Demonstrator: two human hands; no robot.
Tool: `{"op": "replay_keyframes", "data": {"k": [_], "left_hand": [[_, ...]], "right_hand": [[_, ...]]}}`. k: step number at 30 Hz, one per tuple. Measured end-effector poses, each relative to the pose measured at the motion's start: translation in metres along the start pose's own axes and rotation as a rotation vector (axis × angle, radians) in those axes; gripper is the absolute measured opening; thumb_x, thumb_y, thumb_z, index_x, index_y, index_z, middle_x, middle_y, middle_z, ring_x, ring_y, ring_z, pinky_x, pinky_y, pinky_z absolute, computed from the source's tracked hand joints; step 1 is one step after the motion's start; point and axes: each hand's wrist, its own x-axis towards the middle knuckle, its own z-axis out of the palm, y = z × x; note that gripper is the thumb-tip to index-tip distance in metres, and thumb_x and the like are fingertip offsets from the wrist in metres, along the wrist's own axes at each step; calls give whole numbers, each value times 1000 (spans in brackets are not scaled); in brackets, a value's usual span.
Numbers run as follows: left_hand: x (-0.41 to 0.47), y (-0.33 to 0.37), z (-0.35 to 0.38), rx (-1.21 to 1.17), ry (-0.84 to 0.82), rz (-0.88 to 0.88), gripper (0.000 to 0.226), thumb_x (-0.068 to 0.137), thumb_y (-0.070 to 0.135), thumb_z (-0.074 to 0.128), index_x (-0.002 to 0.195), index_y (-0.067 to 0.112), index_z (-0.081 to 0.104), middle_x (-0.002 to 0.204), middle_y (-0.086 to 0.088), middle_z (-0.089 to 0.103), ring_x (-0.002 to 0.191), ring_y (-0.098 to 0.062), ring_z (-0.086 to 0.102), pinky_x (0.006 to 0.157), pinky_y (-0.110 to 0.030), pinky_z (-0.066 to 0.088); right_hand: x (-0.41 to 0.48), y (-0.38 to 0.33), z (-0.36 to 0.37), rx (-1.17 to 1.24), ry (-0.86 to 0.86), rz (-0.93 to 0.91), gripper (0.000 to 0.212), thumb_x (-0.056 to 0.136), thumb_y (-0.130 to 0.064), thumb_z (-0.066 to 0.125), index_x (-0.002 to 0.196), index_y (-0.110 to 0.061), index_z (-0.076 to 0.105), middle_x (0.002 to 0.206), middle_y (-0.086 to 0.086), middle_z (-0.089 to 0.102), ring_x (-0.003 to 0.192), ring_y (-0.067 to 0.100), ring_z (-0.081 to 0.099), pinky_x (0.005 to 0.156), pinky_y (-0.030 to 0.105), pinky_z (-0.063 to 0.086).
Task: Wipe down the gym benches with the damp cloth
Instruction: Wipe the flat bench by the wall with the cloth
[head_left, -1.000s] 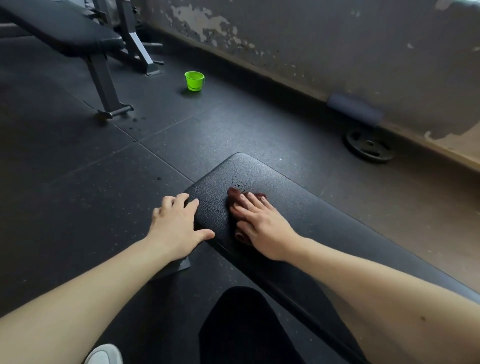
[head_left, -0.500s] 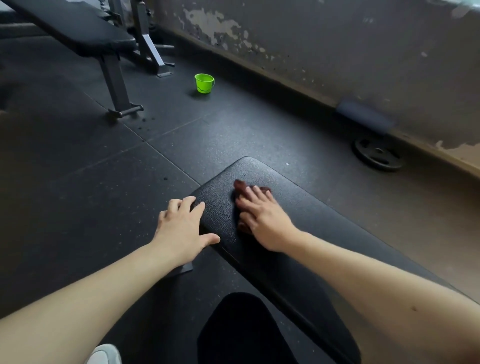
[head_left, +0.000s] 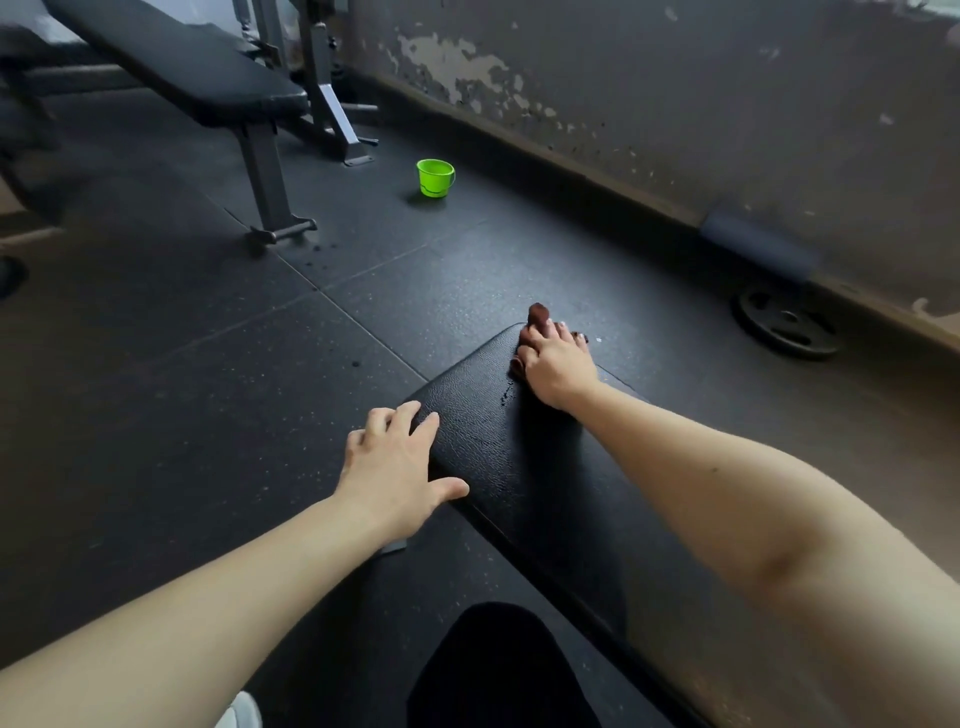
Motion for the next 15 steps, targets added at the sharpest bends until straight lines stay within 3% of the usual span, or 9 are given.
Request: {"op": "replay_keyframes", "data": {"k": [8,11,15], "left_hand": [[2,0,3,6,6,9,94,89,77,45,162,25,13,167,1,7,149,-24,11,119,-42,21],[3,-1,3,12,12,17,95,89,78,45,162,25,14,167,1,8,149,-24,12,118,-42,21],[2,-3,2,-1,16,24,95,89,78,45,162,26,14,167,2,8,149,-24,11,119,-43,19]], "right_hand": [[-82,-25,17,82,-87,-404,49,109,-31,44,157,-25,40,171,-4,16,159,17,4,129,38,-1],[-53,-13,12,92,-91,-373,48,108,-30,45,156,-27,42,171,-4,17,159,16,6,128,38,0],[9,-7,7,86,-46,-182,47,108,-34,42,155,-28,44,171,0,17,159,21,9,128,40,2]]}}
